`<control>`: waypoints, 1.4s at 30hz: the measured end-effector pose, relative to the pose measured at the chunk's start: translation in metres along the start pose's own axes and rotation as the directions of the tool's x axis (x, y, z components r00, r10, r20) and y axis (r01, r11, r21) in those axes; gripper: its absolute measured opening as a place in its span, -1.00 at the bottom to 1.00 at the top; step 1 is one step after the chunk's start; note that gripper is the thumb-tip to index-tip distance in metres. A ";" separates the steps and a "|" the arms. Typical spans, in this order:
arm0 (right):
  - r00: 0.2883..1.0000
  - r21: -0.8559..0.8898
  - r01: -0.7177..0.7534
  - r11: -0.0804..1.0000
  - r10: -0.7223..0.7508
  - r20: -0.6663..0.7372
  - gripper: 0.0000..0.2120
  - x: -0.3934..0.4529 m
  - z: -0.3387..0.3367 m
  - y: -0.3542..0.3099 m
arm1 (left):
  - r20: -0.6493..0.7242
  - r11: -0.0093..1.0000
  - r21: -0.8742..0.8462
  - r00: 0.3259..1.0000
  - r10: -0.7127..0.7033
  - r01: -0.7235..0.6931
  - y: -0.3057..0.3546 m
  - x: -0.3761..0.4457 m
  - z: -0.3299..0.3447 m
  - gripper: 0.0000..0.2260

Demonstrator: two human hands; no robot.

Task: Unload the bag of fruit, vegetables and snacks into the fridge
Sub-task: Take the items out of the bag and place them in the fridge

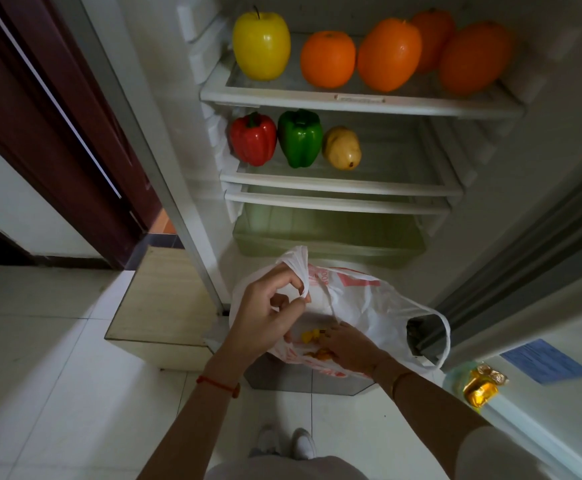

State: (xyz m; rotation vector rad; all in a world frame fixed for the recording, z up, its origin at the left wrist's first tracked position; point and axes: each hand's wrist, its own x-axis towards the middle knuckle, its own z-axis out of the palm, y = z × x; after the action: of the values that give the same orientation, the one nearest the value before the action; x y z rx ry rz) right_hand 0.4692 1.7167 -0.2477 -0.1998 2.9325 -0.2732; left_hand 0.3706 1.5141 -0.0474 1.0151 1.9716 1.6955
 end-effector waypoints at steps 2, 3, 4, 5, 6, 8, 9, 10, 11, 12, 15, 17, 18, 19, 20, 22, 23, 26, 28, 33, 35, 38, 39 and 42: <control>0.999 0.034 0.019 0.999 -0.017 -0.042 -0.76 0.000 -0.002 0.002 | 0.004 1.000 0.003 1.000 -0.012 0.012 0.000 0.000 -0.001 -0.92; 0.999 0.041 0.007 0.999 -0.005 -0.050 -0.77 0.000 -0.004 0.002 | 0.004 1.000 0.009 1.000 -0.016 0.016 0.001 0.001 -0.001 -0.92; 0.998 0.037 -0.014 0.999 0.016 -0.052 -0.75 0.000 -0.006 0.002 | 0.004 1.000 0.014 1.000 -0.016 0.016 0.001 0.001 -0.001 -0.91; 0.997 0.027 -0.035 0.999 0.037 -0.061 -0.73 0.001 -0.007 0.003 | 0.003 1.000 0.016 1.000 -0.015 0.015 0.001 0.001 -0.001 -0.91; 0.996 0.021 -0.056 0.998 0.057 -0.064 -0.72 0.003 -0.007 0.004 | 0.003 1.000 0.015 1.000 -0.015 0.015 0.001 0.001 -0.002 -0.92; 0.996 -0.005 -0.088 0.996 0.088 -0.026 -0.69 0.006 -0.006 0.004 | 0.008 1.000 0.013 1.000 -0.022 0.022 0.001 0.001 -0.003 -0.93; 0.995 -0.018 -0.104 0.994 0.105 0.003 -0.67 0.008 -0.005 0.004 | 0.008 1.000 0.015 1.000 -0.023 0.023 0.001 0.001 -0.003 -0.93; 0.992 -0.021 -0.124 0.992 0.124 0.018 -0.64 0.009 -0.005 0.002 | 0.007 1.000 0.018 1.000 -0.020 0.020 0.001 0.001 -0.003 -0.93; 0.988 -0.009 -0.151 0.989 0.151 0.021 -0.59 0.011 -0.004 0.001 | 0.005 1.000 0.022 1.000 -0.014 0.014 0.001 0.002 -0.003 -0.93; 0.984 0.010 -0.176 0.984 0.176 0.017 -0.54 0.012 -0.004 -0.001 | 0.003 1.000 0.024 1.000 -0.008 0.007 0.001 0.003 -0.003 -0.93; 0.976 0.033 -0.216 0.976 0.216 0.003 -0.50 0.015 -0.006 -0.006 | 0.003 1.000 0.025 1.000 -0.004 0.004 0.000 0.005 -0.004 -0.93; 0.972 0.028 -0.234 0.972 0.234 0.009 -0.51 0.018 -0.007 -0.008 | 0.009 1.000 0.018 1.000 -0.017 0.017 0.000 0.005 -0.004 -0.94; 0.970 0.023 -0.242 0.970 0.242 0.010 -0.51 0.020 -0.007 -0.009 | 0.013 1.000 0.014 1.000 -0.022 0.022 0.000 0.004 -0.004 -0.94; 0.969 0.016 -0.247 0.969 0.247 0.015 -0.51 0.021 -0.008 -0.009 | 0.017 1.000 0.013 1.000 -0.021 0.021 0.000 0.004 -0.004 -0.94; 0.970 0.011 -0.245 0.970 0.245 0.014 -0.51 0.021 -0.008 -0.009 | 0.021 1.000 0.016 1.000 -0.015 0.014 0.001 0.005 -0.004 -0.93; 0.969 0.033 -0.246 0.969 0.246 0.002 -0.52 0.021 -0.010 -0.009 | 0.032 1.000 0.022 0.999 -0.003 0.002 0.002 0.006 -0.003 -0.91; 0.964 0.072 -0.264 0.962 0.266 -0.015 -0.51 0.020 -0.011 -0.010 | 0.037 1.000 0.024 0.999 -0.003 0.002 0.003 0.007 -0.002 -0.89; 0.914 0.278 -0.363 0.889 0.399 -0.080 -0.53 0.014 -0.020 -0.015 | 0.048 0.999 0.035 0.999 -0.006 0.004 0.004 0.009 0.000 -0.84; 0.868 0.438 -0.407 0.802 0.489 -0.089 -0.61 0.006 -0.028 -0.019 | 0.060 0.999 0.031 0.998 -0.017 0.015 0.005 0.010 0.003 -0.82; 0.687 0.746 -0.434 0.505 0.721 -0.090 -0.64 -0.026 -0.053 -0.028 | 0.063 0.999 0.020 0.998 -0.027 0.026 0.009 0.017 0.020 -0.77; 0.615 0.797 -0.440 0.414 0.786 -0.069 -0.64 -0.044 -0.067 -0.033 | 0.077 0.999 0.034 0.997 -0.025 0.022 0.012 0.019 0.029 -0.79; 0.508 0.858 -0.418 0.298 0.860 -0.051 -0.63 -0.076 -0.085 -0.039 | 0.102 0.998 0.061 0.995 0.017 -0.023 0.014 0.024 0.042 -0.79; 0.467 0.879 -0.400 0.260 0.883 -0.048 -0.63 -0.087 -0.089 -0.041 | 0.109 0.997 0.069 0.993 0.035 -0.043 0.015 0.026 0.047 -0.79; 0.315 0.927 -0.340 0.158 0.948 -0.046 -0.68 -0.124 -0.096 -0.043 | 0.136 0.995 0.081 0.990 0.046 -0.058 0.021 0.027 0.064 -0.83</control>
State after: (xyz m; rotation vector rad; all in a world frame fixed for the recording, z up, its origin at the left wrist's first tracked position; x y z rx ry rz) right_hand 0.5754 1.7096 -0.1249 1.7991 2.5181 -1.7336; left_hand 0.4011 1.5792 -0.0362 1.1880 1.9602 1.5380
